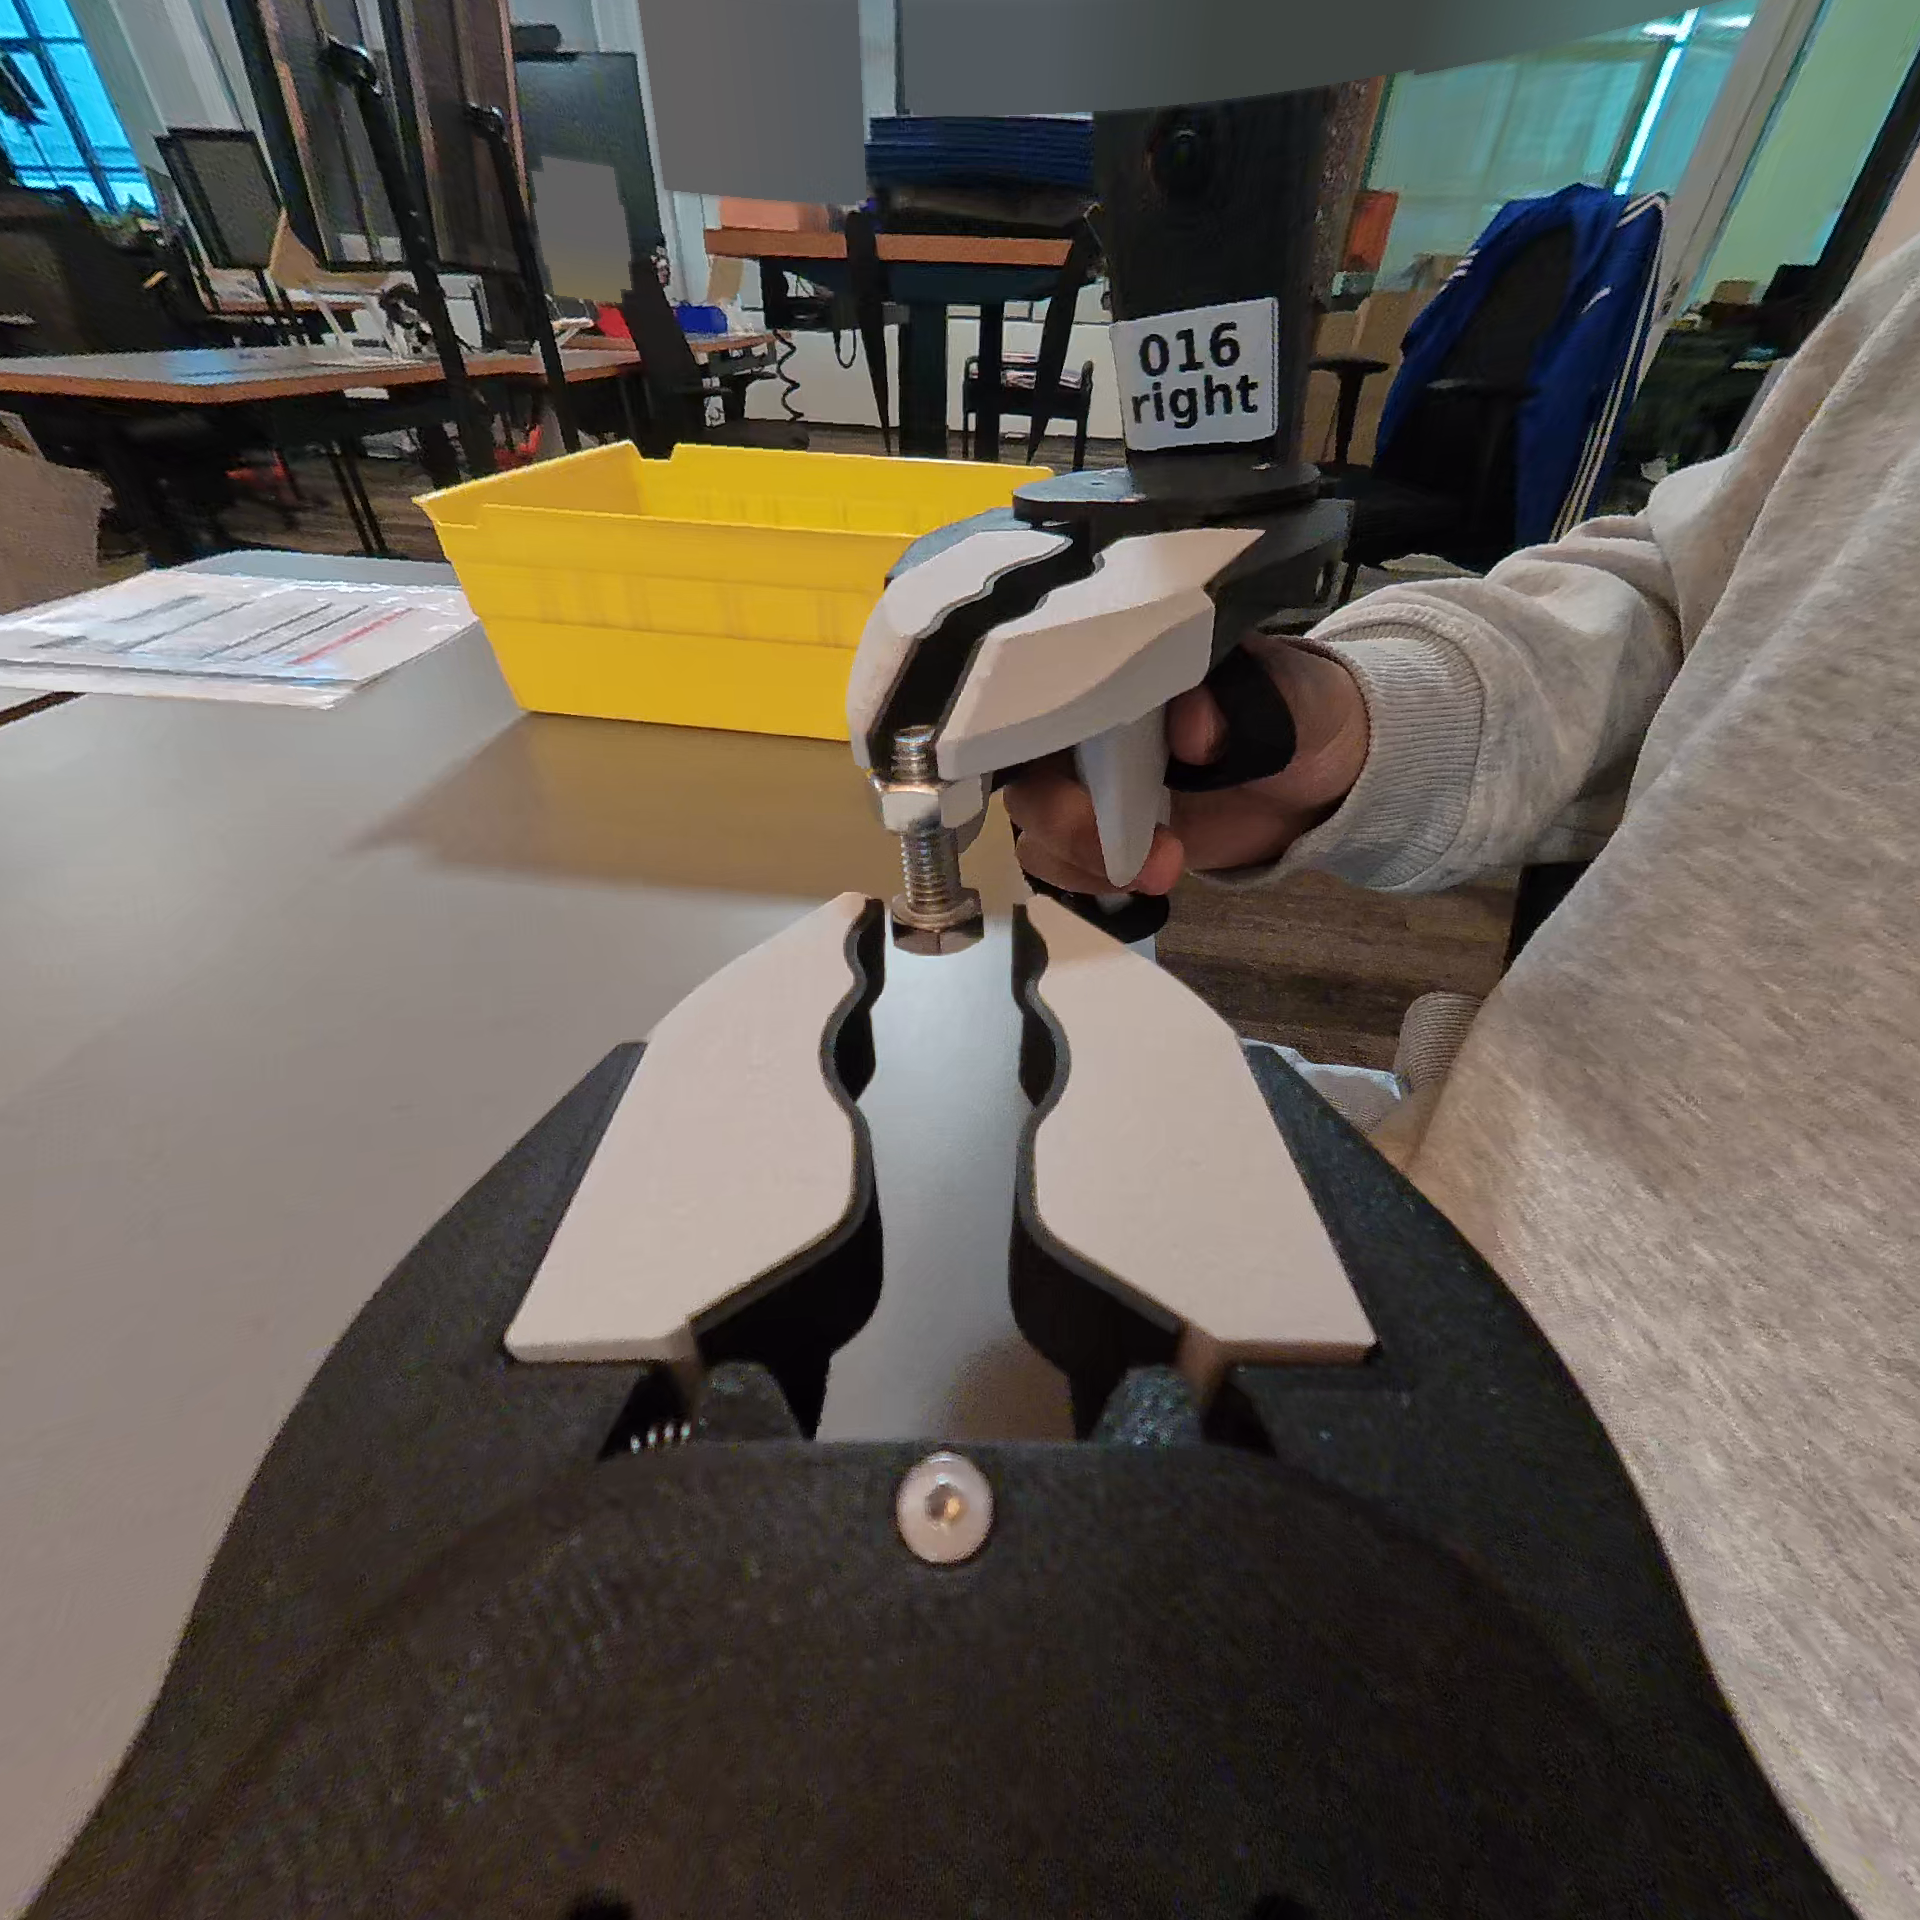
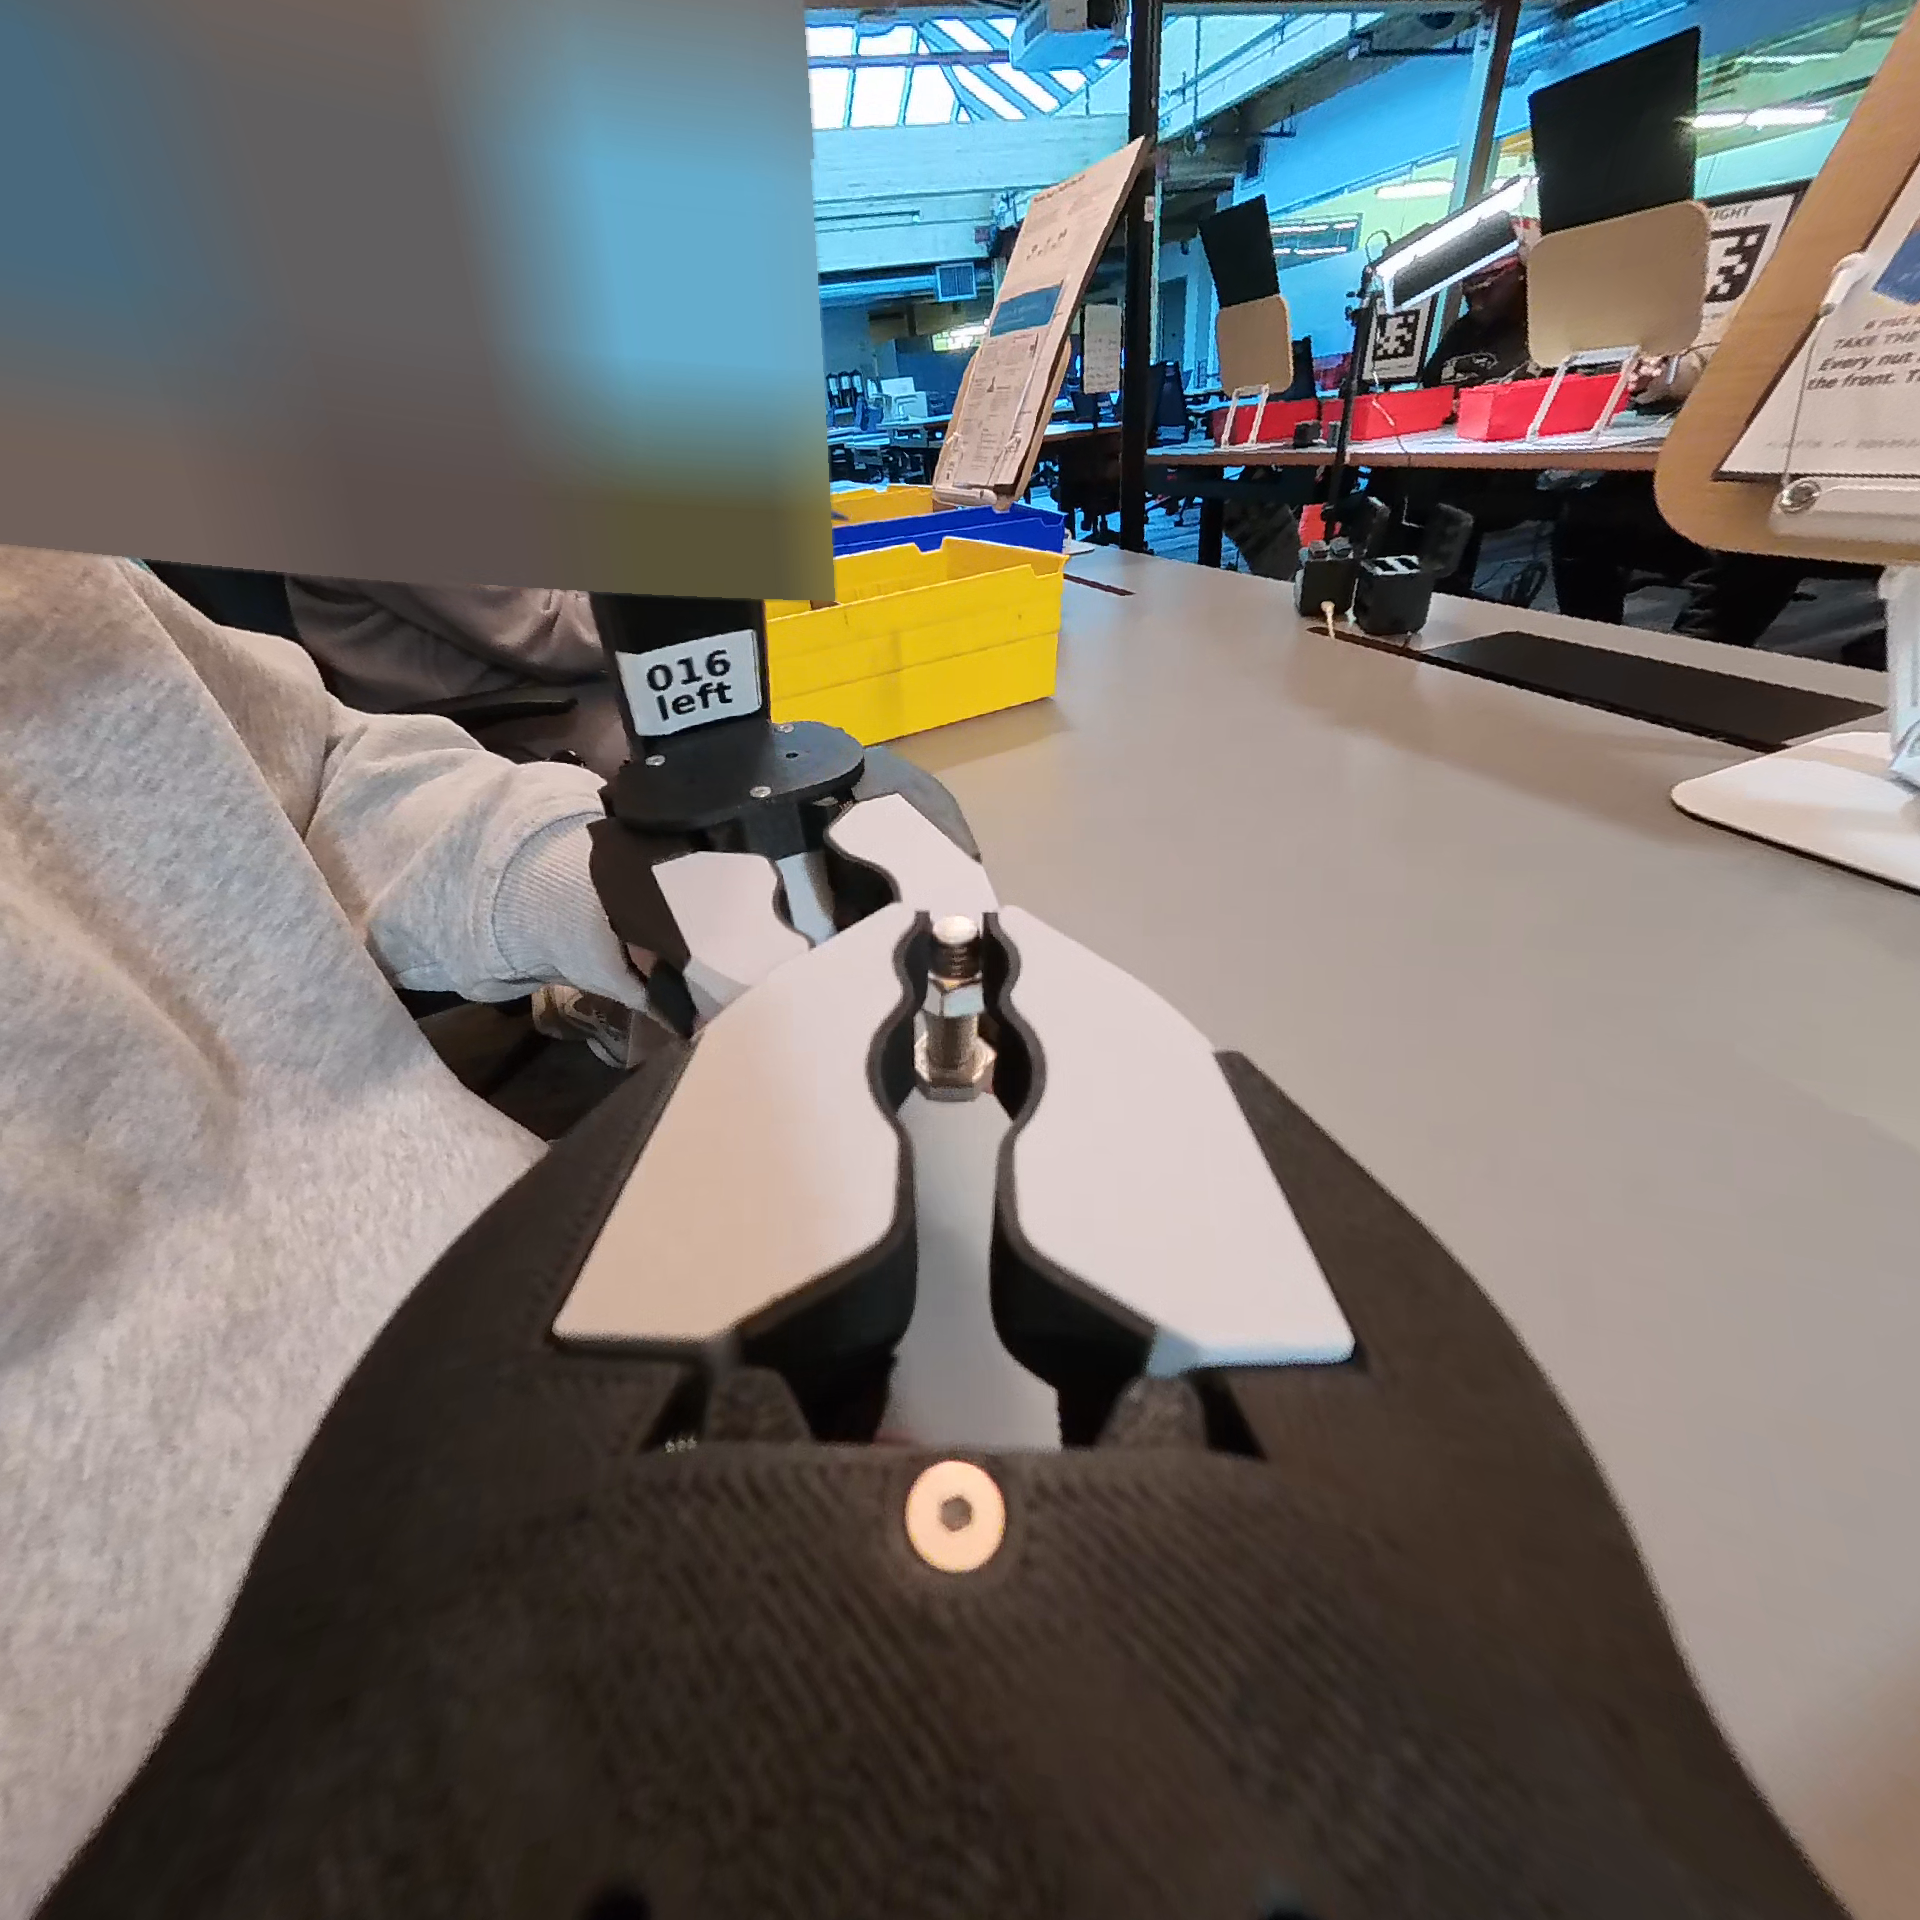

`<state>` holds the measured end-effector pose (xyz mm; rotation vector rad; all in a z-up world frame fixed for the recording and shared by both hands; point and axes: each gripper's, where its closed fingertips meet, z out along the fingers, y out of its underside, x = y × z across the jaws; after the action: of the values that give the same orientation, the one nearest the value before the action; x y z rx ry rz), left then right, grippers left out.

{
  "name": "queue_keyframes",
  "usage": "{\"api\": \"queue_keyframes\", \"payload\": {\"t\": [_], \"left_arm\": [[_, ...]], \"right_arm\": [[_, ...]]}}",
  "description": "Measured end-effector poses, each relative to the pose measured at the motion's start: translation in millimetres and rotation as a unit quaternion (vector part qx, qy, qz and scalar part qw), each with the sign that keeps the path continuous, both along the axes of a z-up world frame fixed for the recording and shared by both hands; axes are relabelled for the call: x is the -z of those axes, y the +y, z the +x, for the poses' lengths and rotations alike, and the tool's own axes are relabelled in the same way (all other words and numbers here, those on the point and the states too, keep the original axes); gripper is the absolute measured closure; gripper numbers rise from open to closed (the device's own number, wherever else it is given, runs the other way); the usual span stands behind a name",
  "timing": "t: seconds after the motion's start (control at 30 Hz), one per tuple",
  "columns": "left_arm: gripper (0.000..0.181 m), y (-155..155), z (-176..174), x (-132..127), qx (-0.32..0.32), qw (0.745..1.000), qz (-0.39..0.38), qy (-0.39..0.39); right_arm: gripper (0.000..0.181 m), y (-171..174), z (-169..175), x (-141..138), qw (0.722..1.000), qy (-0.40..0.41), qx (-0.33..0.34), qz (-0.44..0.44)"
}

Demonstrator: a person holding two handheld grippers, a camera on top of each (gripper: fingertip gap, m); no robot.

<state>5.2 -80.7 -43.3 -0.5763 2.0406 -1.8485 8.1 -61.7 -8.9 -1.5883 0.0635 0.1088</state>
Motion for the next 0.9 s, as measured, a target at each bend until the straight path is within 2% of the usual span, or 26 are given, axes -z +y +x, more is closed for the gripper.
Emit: {"api": "queue_keyframes", "payload": {"t": [0.53,0.67,0.9], "left_arm": [[0.164,0.0,-1.6,-1.2,0.006,1.000,-0.009,0.003],[0.164,3.0,0.7,-3.8,0.000,0.999,-0.029,0.013],[0.164,10.7,6.3,-8.1,-0.009,0.996,-0.077,0.042]], "right_arm": [[0.171,-0.9,-2.5,-3.8,0.999,0.022,-0.014,0.019],[0.147,-1.6,1.5,-8.6,0.999,0.024,-0.002,0.041],[0.143,-1.1,1.1,-6.7,0.998,0.041,-0.010,0.040]]}}
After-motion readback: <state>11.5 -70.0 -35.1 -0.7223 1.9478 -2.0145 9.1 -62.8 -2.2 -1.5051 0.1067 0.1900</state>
